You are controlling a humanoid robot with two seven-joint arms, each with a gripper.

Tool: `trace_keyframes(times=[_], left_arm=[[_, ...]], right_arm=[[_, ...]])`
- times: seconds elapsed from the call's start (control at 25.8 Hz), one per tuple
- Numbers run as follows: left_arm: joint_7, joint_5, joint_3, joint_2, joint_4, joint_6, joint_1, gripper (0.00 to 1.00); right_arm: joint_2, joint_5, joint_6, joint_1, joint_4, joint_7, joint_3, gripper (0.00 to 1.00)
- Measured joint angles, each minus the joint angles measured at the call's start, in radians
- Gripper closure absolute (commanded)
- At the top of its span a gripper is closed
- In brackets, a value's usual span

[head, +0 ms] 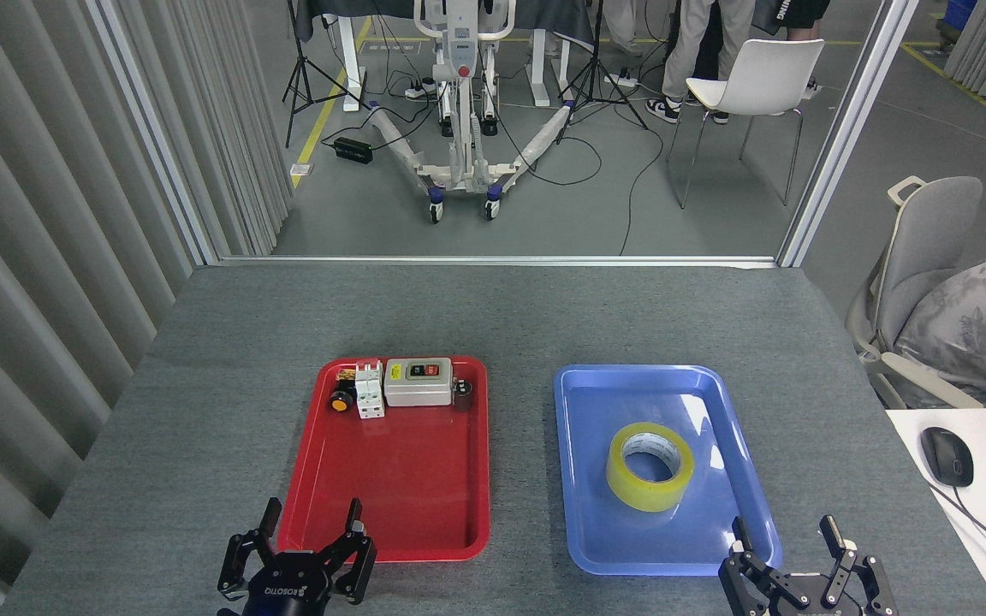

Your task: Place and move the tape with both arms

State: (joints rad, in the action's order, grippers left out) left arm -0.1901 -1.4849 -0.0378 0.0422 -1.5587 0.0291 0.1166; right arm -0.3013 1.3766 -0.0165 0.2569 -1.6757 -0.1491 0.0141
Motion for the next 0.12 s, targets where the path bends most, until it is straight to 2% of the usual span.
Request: trace_keyframes(times=[0.12], left_arm=[[-0.001,0.0,0.001,0.0,0.0,0.0,-0.001,0.0]], right_arm=[[0.0,0.0,0.0,0.001,0.0,0.0,0.0,0.0]])
